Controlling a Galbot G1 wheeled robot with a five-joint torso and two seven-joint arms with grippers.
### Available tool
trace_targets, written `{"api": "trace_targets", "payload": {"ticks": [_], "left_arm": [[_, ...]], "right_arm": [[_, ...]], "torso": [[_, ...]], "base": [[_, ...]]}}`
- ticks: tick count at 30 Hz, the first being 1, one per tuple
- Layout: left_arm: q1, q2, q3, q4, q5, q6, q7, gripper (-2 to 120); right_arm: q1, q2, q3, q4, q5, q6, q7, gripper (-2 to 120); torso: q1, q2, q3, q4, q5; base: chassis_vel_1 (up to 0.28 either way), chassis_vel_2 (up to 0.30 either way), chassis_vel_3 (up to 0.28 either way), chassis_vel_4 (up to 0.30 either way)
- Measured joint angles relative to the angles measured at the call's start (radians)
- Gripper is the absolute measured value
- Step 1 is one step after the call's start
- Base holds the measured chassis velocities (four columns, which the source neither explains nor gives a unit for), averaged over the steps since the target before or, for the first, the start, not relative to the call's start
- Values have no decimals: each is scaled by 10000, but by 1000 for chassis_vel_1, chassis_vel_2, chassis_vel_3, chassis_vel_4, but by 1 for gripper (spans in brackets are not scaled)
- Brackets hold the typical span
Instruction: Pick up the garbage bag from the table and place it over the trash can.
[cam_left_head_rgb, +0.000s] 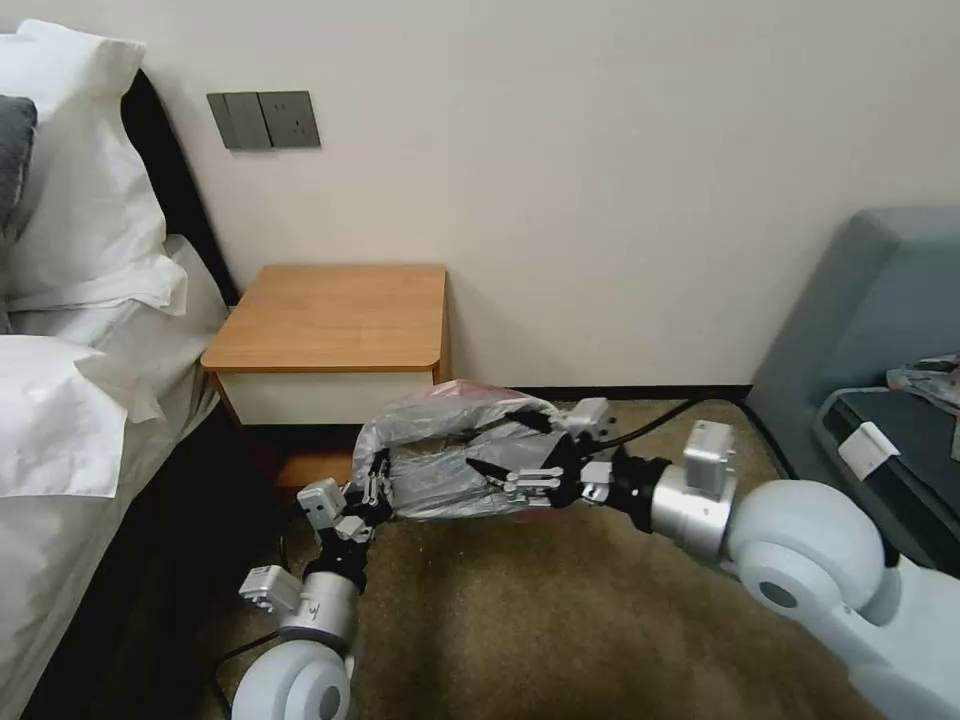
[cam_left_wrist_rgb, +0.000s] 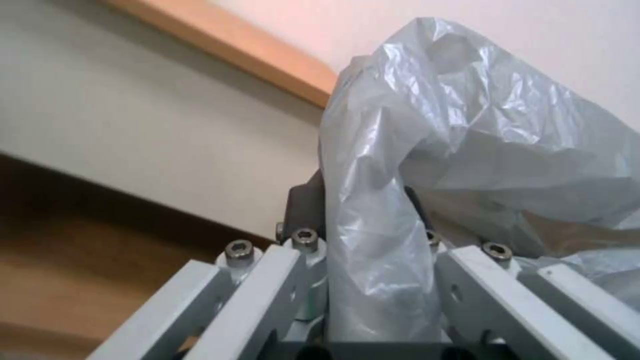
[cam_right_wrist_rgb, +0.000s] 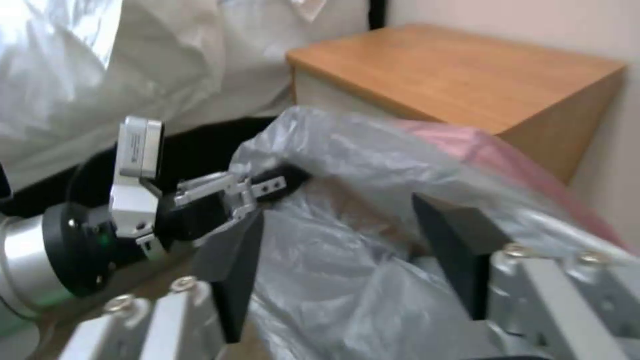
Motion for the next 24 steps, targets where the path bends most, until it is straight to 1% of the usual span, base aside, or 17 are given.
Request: {"api": "trace_targets", "payload": {"ticks": [1, 2, 3, 4, 5, 8, 9, 12, 13, 15, 16, 17, 19, 21, 22, 23, 24], "left_arm": [[17, -20, 5, -1, 236, -81, 41, 7], [17, -20, 5, -1, 236, -81, 41, 7], [49, -50, 28, -13, 422, -143, 53, 7], [74, -88, 54, -40, 591, -196, 56, 7], [74, -88, 54, -40, 591, -196, 56, 7], [99, -146, 104, -70, 1034, -348, 68, 7], [99, -146, 104, -70, 1034, -348, 68, 7], [104, -224, 162, -129, 1372, -418, 69, 7], [104, -224, 162, -129, 1372, -418, 69, 7], [110, -251, 188, -193, 1488, -434, 68, 7], [110, -251, 188, -193, 1488, -434, 68, 7], [115, -264, 198, -218, 1591, -465, 68, 7], [133, -285, 207, -257, 1811, -529, 68, 7], [133, -285, 207, -257, 1811, -529, 68, 7], [144, -299, 212, -270, 1996, -585, 68, 7], [144, -299, 212, -270, 1996, -585, 68, 7], [146, -305, 220, -270, 2182, -633, 71, 7]], "right_arm": [[457, -1, -390, -93, 203, -103, 171, 53], [457, -1, -390, -93, 203, -103, 171, 53], [917, 20, -816, -220, 587, -227, 459, 46], [1345, 95, -1234, -309, 1170, -407, 935, 42], [1345, 95, -1234, -309, 1170, -407, 935, 42], [2100, 403, -1959, -403, 2898, -1042, 2443, 27], [2100, 403, -1959, -403, 2898, -1042, 2443, 27], [2629, 825, -2441, -495, 4741, -1368, 4286, 12], [2629, 825, -2441, -495, 4741, -1368, 4286, 12], [2903, 1084, -2681, -709, 5238, -1456, 5112, 2], [2903, 1084, -2681, -709, 5238, -1456, 5112, 2], [3044, 1191, -2778, -814, 5475, -1480, 5475, 0], [3305, 1443, -2988, -931, 5947, -1533, 6158, 0], [3305, 1443, -2988, -931, 5947, -1533, 6158, 0], [3500, 1614, -3169, -1013, 6064, -1550, 6523, 0], [3500, 1614, -3169, -1013, 6064, -1550, 6523, 0], [3669, 1752, -3370, -1071, 6099, -1590, 6740, 0]], "torso": [[0, 0, 0, 0, -3], [0, 0, 0, 0, -3], [0, 0, 0, 0, -5], [0, 0, 0, 0, -3], [0, 0, 0, 0, -3], [0, 0, 0, -1, -3], [0, 0, 0, -1, -3], [0, 0, -1, -1, -4], [0, 0, -1, -1, -4], [0, 0, -1, -1, -1], [0, 0, -1, -1, -1], [0, 0, -1, 0, -4], [0, 0, -1, -2, -2], [0, 0, -1, -2, -2], [0, 0, -1, -2, -4], [0, 0, -1, -2, -4], [0, -1, -1, -1, -4]], "base": [[0, 0, 0, 0], [0, 0, 0, 0], [0, 0, 0, 0], [0, 0, 0, 0], [0, 0, 0, 0], [0, 0, 0, 0], [0, 0, 0, 0], [0, 0, 0, 0], [0, 0, 0, 0], [0, 0, 0, 0], [0, 0, 0, 0], [0, 0, 0, 0], [0, 0, 0, 0], [0, 0, 0, 0], [0, 0, 0, 0], [0, 0, 0, 0], [0, 0, 0, 0]]}}
